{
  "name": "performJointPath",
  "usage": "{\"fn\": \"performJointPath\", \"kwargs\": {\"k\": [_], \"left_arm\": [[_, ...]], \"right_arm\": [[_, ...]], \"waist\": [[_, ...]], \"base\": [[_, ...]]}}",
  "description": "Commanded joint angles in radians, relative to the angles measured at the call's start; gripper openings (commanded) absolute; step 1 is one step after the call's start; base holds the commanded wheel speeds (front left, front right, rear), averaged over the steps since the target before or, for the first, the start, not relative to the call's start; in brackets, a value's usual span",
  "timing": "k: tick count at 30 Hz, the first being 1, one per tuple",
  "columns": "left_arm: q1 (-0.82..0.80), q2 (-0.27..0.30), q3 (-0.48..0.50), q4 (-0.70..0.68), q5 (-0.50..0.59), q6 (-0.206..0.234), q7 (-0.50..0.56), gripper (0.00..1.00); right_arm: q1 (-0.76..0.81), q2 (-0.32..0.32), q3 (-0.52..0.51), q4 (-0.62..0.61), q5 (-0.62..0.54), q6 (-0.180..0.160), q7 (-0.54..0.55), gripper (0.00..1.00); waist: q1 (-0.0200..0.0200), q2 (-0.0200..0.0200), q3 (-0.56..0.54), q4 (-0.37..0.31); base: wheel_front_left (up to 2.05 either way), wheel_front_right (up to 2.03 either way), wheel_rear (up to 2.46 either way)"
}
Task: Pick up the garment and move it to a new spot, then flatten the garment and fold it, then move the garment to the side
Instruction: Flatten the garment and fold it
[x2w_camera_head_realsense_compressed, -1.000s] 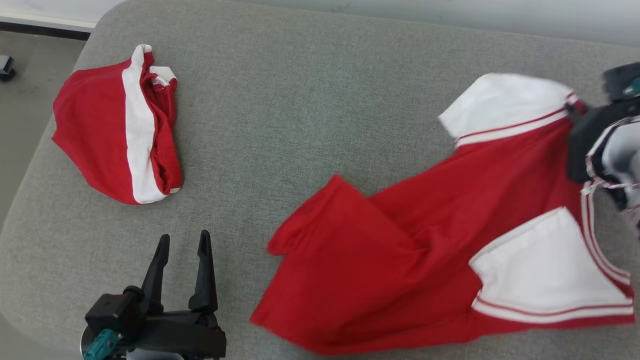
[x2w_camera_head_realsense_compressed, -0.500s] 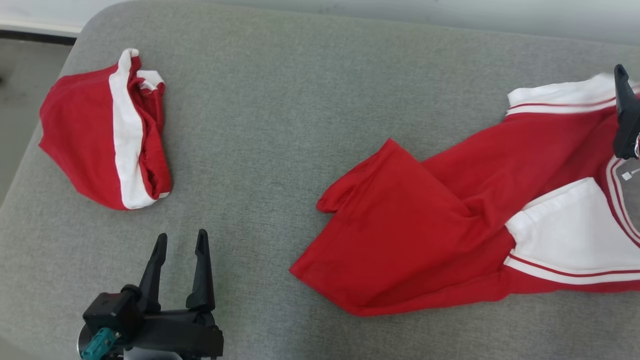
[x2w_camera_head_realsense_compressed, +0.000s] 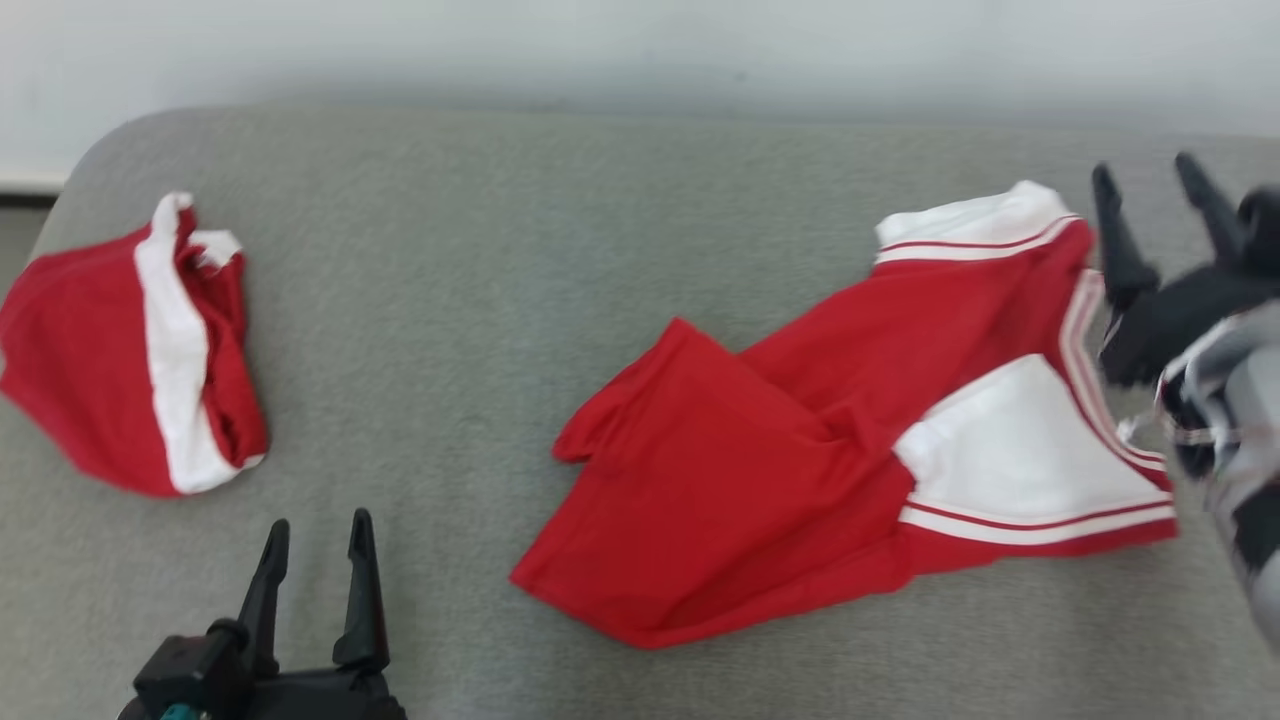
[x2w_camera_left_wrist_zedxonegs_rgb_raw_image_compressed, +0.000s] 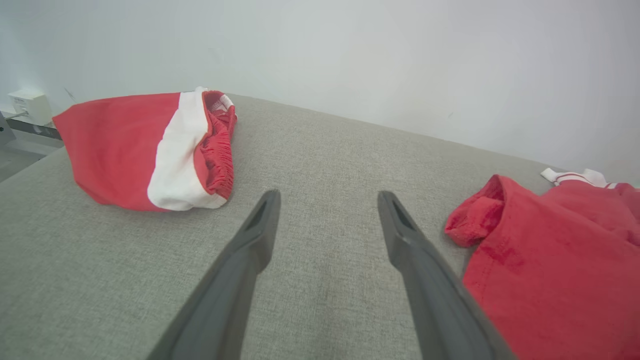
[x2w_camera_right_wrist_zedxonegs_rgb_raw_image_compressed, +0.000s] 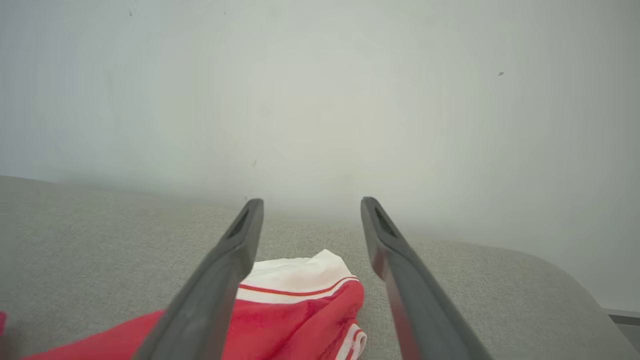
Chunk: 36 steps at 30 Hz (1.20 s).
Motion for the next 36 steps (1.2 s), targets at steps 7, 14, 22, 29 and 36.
{"fn": "performJointPath", "kwargs": {"k": [7,14,22,29,36], "left_arm": [[0.057,0.001,0.029,0.003,0.029,-0.007,-0.001,1.00],[0.085,0.001,0.052,0.012,0.047,-0.017,-0.001,1.00],[0.102,0.001,0.074,0.039,0.059,-0.035,-0.001,1.00],[0.112,0.001,0.069,0.047,0.074,-0.041,-0.001,1.00],[0.054,0.008,0.016,0.118,0.119,-0.074,-0.001,1.00]], "right_arm": [[0.322,0.038,-0.167,-0.313,-0.085,-0.003,-0.002,1.00],[0.606,0.120,-0.303,-0.577,-0.169,-0.003,-0.002,1.00],[0.855,0.213,-0.388,-0.774,-0.262,-0.003,-0.003,1.00],[0.950,0.273,-0.405,-0.842,-0.278,-0.003,-0.003,1.00],[0.953,0.295,-0.390,-0.826,-0.292,-0.003,-0.003,1.00]], "waist": [[0.0001,0.0000,-0.107,-0.137],[0.0001,0.0000,-0.141,-0.188],[0.0001,0.0000,-0.177,-0.210],[0.0001,0.0000,-0.182,-0.211],[0.0001,0.0000,-0.170,-0.216]], "base": [[0.00,0.00,0.00],[0.00,0.00,0.00],[0.00,0.00,0.00],[0.00,0.00,0.00],[0.00,0.00,0.00]]}}
